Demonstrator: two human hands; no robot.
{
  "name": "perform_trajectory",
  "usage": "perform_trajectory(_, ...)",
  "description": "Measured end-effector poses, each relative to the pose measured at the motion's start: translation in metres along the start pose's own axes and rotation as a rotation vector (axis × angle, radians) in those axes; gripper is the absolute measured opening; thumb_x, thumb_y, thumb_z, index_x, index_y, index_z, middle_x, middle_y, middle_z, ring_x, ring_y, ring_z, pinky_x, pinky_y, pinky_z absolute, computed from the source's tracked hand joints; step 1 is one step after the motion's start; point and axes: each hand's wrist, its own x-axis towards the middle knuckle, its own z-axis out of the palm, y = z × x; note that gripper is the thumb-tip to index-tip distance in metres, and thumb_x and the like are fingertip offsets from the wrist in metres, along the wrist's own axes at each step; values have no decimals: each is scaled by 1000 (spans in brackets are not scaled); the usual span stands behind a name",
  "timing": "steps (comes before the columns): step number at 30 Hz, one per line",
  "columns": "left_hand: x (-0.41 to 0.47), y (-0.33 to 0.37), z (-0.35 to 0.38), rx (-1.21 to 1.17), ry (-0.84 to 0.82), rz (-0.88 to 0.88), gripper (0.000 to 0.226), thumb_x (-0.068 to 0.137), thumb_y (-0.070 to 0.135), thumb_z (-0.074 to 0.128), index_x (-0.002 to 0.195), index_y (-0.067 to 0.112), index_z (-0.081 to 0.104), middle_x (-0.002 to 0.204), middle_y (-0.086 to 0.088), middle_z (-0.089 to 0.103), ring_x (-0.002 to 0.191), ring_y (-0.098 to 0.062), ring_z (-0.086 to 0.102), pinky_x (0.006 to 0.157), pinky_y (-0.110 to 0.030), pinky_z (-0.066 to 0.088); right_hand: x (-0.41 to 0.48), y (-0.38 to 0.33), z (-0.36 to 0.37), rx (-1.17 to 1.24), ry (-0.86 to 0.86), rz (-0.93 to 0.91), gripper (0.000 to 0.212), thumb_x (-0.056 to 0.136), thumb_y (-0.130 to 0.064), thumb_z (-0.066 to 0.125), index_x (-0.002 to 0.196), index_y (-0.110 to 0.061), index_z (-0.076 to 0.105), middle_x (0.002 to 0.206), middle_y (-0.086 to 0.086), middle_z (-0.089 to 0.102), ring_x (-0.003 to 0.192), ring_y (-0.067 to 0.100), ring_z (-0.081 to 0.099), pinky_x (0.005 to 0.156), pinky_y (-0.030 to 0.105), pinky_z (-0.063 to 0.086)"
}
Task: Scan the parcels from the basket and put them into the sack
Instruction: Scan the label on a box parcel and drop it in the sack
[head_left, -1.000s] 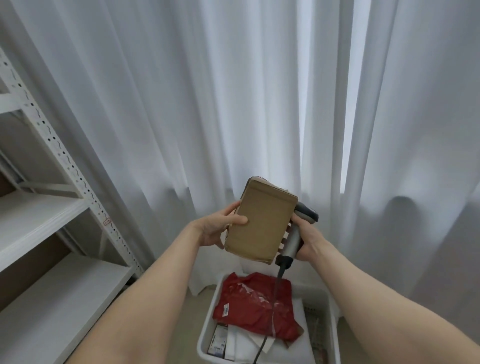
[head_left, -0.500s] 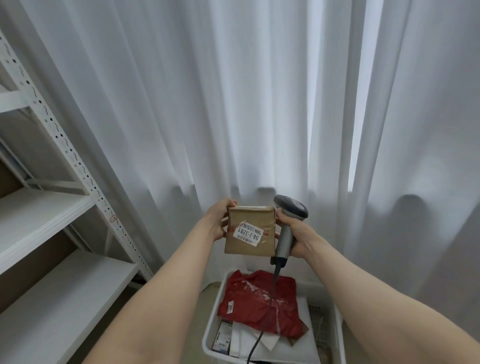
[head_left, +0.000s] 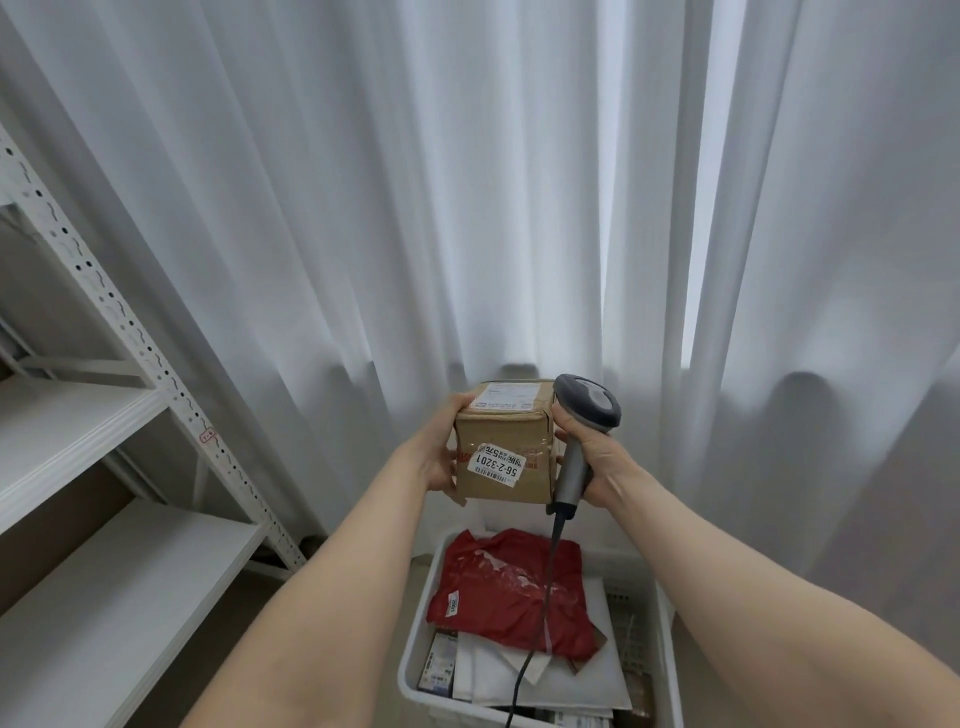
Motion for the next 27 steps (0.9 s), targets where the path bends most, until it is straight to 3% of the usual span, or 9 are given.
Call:
perform_trajectory(2, 2, -3, 0, -14, -12, -54, 64, 68, 70, 58, 101, 15, 56, 93, -14, 62, 92, -35, 61, 80, -51, 48, 0, -2, -2, -13, -4, -24, 23, 81, -24, 76, 97, -10, 66, 64, 3, 73, 52, 22, 70, 43, 32, 54)
perform_trajectory(5, 1, -6, 1, 38, -40, -46, 49, 73, 61, 56, 94, 17, 52, 79, -12, 59, 78, -30, 60, 74, -41, 51, 0, -4, -5, -57, -11, -26, 31, 78, -28, 77, 102, -11, 66, 78, 6, 74, 58, 22, 71, 46, 32, 54)
perform_trajectory(8, 4, -11, 3, 78, 12, 74, 31, 80, 45, 54, 95, 19, 53, 83, -9, 54, 74, -23, 55, 67, -34, 50, 1, -3, -5, -84, 8, 4, 42, 80, -33, 77, 116, -15, 65, 106, 11, 72, 83, 26, 71, 69, 41, 59)
perform_trajectory(10, 4, -13, 6, 105, 22, 129, 30, 82, 41, 55, 103, 19, 55, 86, -8, 52, 75, -21, 54, 65, -32, 49, 0, -2, -4, -84, 3, 39, 39, 81, -28, 77, 115, -12, 67, 106, 14, 73, 90, 31, 71, 80, 47, 58)
perform_trajectory(16, 4, -19, 5, 46, -18, -23, 67, 73, 63, 66, 118, 15, 51, 111, -22, 60, 97, -34, 62, 68, -42, 54, 3, -3, -5, -226, 21, -3, 37, 80, -2, 73, 116, 0, 65, 102, 17, 73, 85, 30, 71, 77, 41, 59)
perform_trajectory(18, 5, -24, 4, 31, -19, -15, 58, 74, 50, 71, 117, 16, 52, 109, -17, 61, 97, -32, 61, 71, -48, 53, 2, -3, -6, -259, 15, -10, 31, 81, -1, 72, 111, -1, 66, 96, 15, 74, 78, 27, 71, 66, 35, 59)
perform_trajectory(22, 10, -35, 7, -113, 59, 148, 54, 81, 17, 69, 131, 19, 47, 92, -9, 66, 63, -22, 70, 42, -35, 53, 3, 2, -9, -299, 111, -67, 8, 85, -10, 71, 93, -10, 68, 80, 5, 70, 68, 18, 65, 58, 28, 51)
perform_trajectory(24, 13, -43, 7, -205, 87, 214, 64, 80, 6, 69, 136, 20, 41, 100, -12, 67, 72, -25, 71, 51, -37, 56, 4, 1, -14, -284, 161, -79, 7, 87, -12, 70, 90, -10, 65, 76, 4, 62, 63, 15, 56, 56, 26, 48)
perform_trajectory(27, 17, -53, -1, -253, 127, 264, 72, 79, 0, 68, 140, 20, 36, 111, -16, 63, 88, -31, 66, 66, -41, 56, -3, -4, -18, -353, 42, -5, 15, 87, -15, 69, 100, -8, 64, 73, 7, 64, 53, 13, 55, 49, 25, 48)
